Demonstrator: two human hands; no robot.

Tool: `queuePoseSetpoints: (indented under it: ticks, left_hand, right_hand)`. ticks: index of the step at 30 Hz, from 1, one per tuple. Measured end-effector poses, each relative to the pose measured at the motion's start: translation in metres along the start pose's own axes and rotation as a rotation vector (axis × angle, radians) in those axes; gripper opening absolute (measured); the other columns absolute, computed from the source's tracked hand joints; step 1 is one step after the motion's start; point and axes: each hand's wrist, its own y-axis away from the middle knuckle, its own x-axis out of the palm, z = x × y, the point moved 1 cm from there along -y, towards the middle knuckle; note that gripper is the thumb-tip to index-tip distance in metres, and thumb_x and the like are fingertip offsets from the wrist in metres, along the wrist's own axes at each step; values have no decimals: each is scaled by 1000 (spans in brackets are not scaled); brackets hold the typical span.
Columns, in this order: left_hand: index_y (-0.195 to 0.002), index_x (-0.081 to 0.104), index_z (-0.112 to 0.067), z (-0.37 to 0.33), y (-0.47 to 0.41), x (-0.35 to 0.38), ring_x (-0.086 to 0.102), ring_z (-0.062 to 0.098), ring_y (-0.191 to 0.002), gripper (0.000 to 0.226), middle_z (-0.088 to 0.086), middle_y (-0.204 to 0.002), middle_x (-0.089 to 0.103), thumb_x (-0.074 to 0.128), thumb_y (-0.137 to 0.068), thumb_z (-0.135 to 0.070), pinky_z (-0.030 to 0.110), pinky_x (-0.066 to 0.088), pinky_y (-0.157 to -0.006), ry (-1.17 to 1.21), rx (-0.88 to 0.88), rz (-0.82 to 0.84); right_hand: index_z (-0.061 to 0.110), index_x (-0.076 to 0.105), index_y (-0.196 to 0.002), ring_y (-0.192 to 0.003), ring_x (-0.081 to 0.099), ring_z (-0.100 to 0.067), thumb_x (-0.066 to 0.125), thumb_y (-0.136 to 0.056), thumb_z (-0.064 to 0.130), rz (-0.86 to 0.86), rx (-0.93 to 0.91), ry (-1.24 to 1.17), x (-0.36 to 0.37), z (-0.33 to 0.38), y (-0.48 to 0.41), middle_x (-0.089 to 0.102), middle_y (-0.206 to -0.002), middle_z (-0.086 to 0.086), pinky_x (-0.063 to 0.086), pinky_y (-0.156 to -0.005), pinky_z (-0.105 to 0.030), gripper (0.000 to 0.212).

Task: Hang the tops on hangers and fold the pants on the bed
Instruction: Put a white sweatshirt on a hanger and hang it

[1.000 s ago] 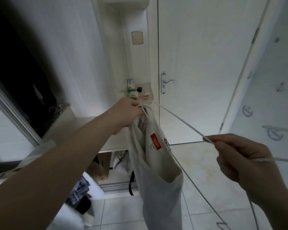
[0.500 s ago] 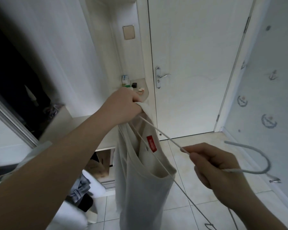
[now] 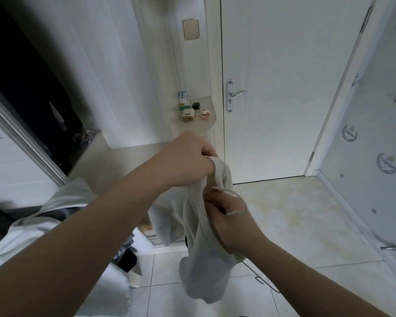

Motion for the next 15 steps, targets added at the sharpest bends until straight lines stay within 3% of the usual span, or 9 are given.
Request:
queuePoseSetpoints:
  ticks: [2,4,7,9,11,13,15]
  left_hand:
    - [-82,79,-17,2,1,5,68,14,-63,9,0,-71,73,72,-87,-22,16,54,-53,38,-28,52]
    - [-89,79,-15,7,2,9,74,17,-68,14,2,-75,76,74,-88,-27,24,61,-61,115,-58,178]
    - [-100,79,-26,13,3,9,73,9,-76,20,-8,-80,76,69,-91,-41,28,61,-69,104,59,245]
    - [-104,76,-36,18,2,4,66,1,-88,33,-18,-89,73,56,-91,-58,31,56,-82,-103,203,136]
    - [-114,71,-44,23,3,-2,53,1,-104,41,-25,-103,64,45,-92,-67,35,44,-94,-410,318,70]
    - [-114,68,-40,29,4,-3,56,8,-98,38,-18,-98,65,43,-96,-63,39,46,-90,-497,365,134]
    - [-103,67,-33,34,6,-1,58,10,-81,34,-13,-84,63,42,-99,-56,42,50,-76,-460,384,136]
  right_hand:
    - [41,73,-91,-83,69,-5,57,-95,23,-14,7,-97,5,-1,-2,74,-86,16,52,-71,-18,24]
    - [37,75,-98,-85,70,-9,56,-95,26,-54,-34,-226,-1,1,-5,75,-89,10,53,-71,-19,22]
    - [34,75,-92,-59,58,-5,55,-97,19,-54,-73,-301,-15,2,-9,67,-68,13,46,-54,-22,25]
    - [29,70,-75,-48,43,-3,56,-94,14,-71,-75,-292,-26,3,-13,53,-54,16,35,-47,-20,28]
    - [26,73,-75,-46,41,0,58,-89,13,-83,-92,-311,-38,6,-16,51,-51,17,34,-45,-16,24]
    - [24,75,-78,-45,45,0,60,-87,14,-55,-139,-299,-53,11,-19,55,-51,13,35,-45,-13,20]
    - [17,67,-69,-45,47,-3,58,-88,13,-39,-159,-270,-65,14,-24,57,-52,3,36,-46,-14,21]
